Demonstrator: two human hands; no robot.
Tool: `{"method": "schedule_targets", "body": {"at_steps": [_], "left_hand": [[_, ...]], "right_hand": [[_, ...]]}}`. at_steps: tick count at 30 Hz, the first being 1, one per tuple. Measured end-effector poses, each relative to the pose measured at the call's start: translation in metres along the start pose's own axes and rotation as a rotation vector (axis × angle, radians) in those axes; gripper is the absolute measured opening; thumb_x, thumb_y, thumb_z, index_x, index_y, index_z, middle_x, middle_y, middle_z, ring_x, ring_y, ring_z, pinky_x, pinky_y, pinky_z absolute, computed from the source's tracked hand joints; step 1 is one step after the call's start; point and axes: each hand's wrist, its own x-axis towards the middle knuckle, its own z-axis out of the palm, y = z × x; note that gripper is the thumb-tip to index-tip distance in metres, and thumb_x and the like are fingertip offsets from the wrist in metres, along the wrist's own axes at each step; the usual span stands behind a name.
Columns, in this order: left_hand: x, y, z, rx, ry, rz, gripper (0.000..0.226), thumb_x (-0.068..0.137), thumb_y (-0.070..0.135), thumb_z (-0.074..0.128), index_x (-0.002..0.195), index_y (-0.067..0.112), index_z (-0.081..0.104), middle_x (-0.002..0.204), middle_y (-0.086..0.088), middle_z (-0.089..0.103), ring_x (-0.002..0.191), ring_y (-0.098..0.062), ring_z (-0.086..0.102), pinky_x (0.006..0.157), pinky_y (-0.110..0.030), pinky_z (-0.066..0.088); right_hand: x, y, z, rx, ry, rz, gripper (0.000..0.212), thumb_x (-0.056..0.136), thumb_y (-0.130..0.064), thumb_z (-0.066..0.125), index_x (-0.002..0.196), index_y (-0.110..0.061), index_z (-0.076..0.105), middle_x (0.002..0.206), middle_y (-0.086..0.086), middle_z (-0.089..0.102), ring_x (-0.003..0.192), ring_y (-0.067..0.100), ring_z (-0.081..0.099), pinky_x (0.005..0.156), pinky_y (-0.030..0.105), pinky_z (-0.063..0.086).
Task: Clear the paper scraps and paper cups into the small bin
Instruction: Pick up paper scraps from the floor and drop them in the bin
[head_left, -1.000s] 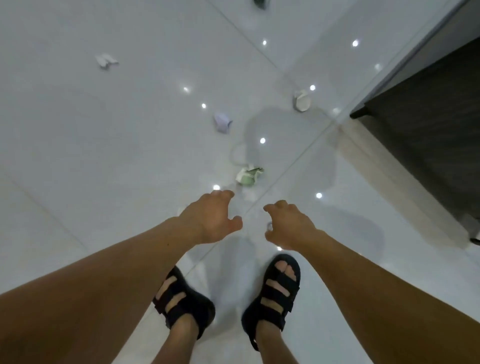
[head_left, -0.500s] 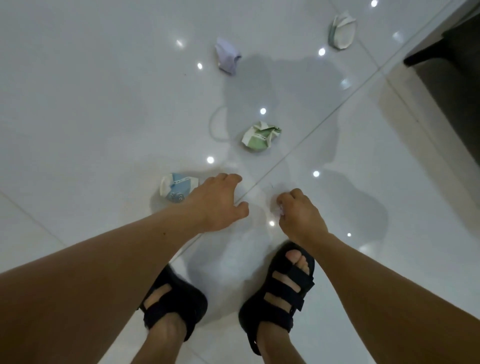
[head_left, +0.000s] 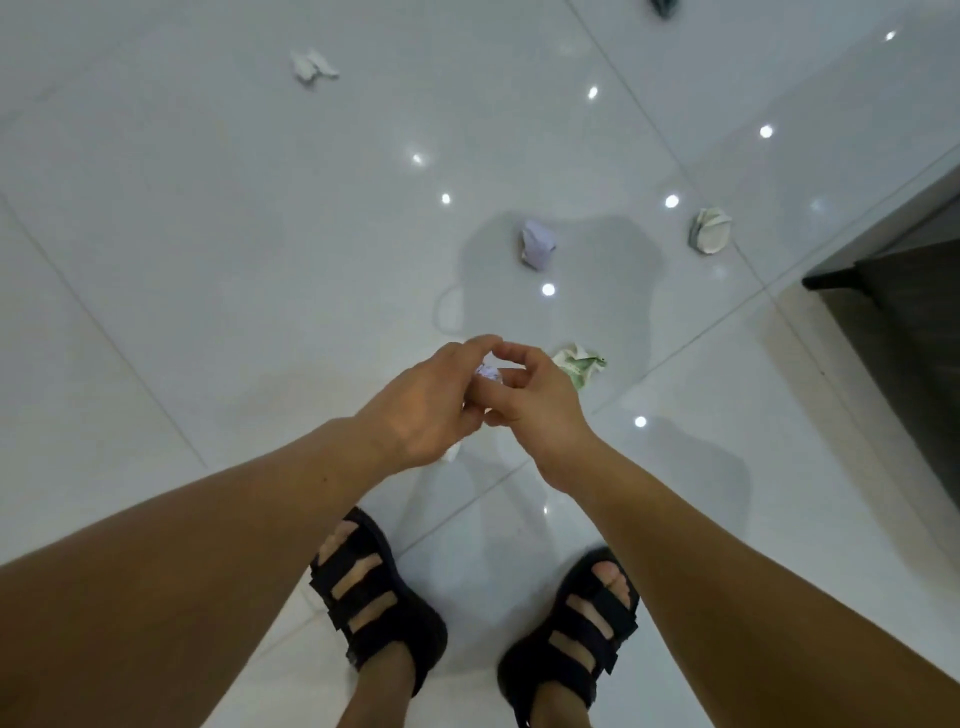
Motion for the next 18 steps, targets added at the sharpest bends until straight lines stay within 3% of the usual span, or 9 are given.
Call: {"method": "schedule_targets", "body": {"at_steps": [4, 6, 9, 11, 14, 18], "left_hand": [[-0.014, -0.038, -0.01, -0.023, 0.104, -0.068, 0.032, 0.096, 0.018, 0.048, 0.128, 0.018, 0.05, 0.127, -0.006, 0.052, 0.112, -0.024, 0.056, 0.093, -0.027, 0.041], [-0.019, -0.066, -0.008, -0.003, 0.152, -0.146, 0.023, 0.093, 0.015, 0.044, 0.114, 0.01, 0.054, 0.113, -0.012, 0.056, 0.103, -0.03, 0.058, 0.086, -0.032, 0.041], [-0.023, -0.107, 0.001, 0.012, 0.184, -0.219, 0.021, 0.09, 0.01, 0.042, 0.104, -0.002, 0.052, 0.102, -0.023, 0.054, 0.092, -0.038, 0.054, 0.079, -0.037, 0.043], [-0.025, -0.128, 0.009, 0.018, 0.22, -0.235, 0.023, 0.092, 0.011, 0.045, 0.11, 0.002, 0.055, 0.107, -0.015, 0.054, 0.098, -0.029, 0.057, 0.081, -0.029, 0.04], [-0.018, -0.15, 0.015, 0.029, 0.261, -0.237, 0.025, 0.091, 0.011, 0.046, 0.112, 0.004, 0.055, 0.113, -0.015, 0.054, 0.1, -0.026, 0.056, 0.08, -0.024, 0.037], [-0.013, -0.158, 0.011, 0.039, 0.307, -0.248, 0.043, 0.091, 0.008, 0.049, 0.134, 0.009, 0.048, 0.133, -0.013, 0.047, 0.114, -0.028, 0.053, 0.092, -0.025, 0.037]], "right_hand": [[0.017, 0.02, 0.017, -0.111, 0.026, -0.043, 0.053, 0.082, -0.024, 0.067, 0.132, -0.024, 0.049, 0.118, -0.002, 0.065, 0.098, 0.013, 0.066, 0.081, 0.03, 0.053], [0.03, 0.05, 0.023, -0.527, 0.081, -0.143, 0.061, 0.082, -0.029, 0.067, 0.138, -0.027, 0.044, 0.134, -0.004, 0.052, 0.111, 0.012, 0.056, 0.09, 0.03, 0.048], [0.051, 0.096, 0.036, -1.146, -0.051, -0.341, 0.079, 0.08, -0.043, 0.07, 0.147, -0.027, 0.031, 0.146, 0.0, 0.036, 0.129, 0.021, 0.037, 0.1, 0.038, 0.043], [0.067, 0.12, 0.047, -1.343, -0.115, -0.37, 0.085, 0.079, -0.045, 0.071, 0.148, -0.026, 0.026, 0.15, 0.003, 0.03, 0.132, 0.026, 0.032, 0.099, 0.042, 0.044], [0.083, 0.146, 0.063, -1.513, -0.109, -0.409, 0.075, 0.084, -0.034, 0.064, 0.147, -0.025, 0.026, 0.145, 0.004, 0.033, 0.124, 0.028, 0.036, 0.09, 0.04, 0.045], [0.094, 0.149, 0.07, -1.529, -0.071, -0.453, 0.06, 0.087, -0.024, 0.055, 0.144, -0.023, 0.036, 0.131, 0.007, 0.041, 0.112, 0.029, 0.041, 0.081, 0.037, 0.046]]}}
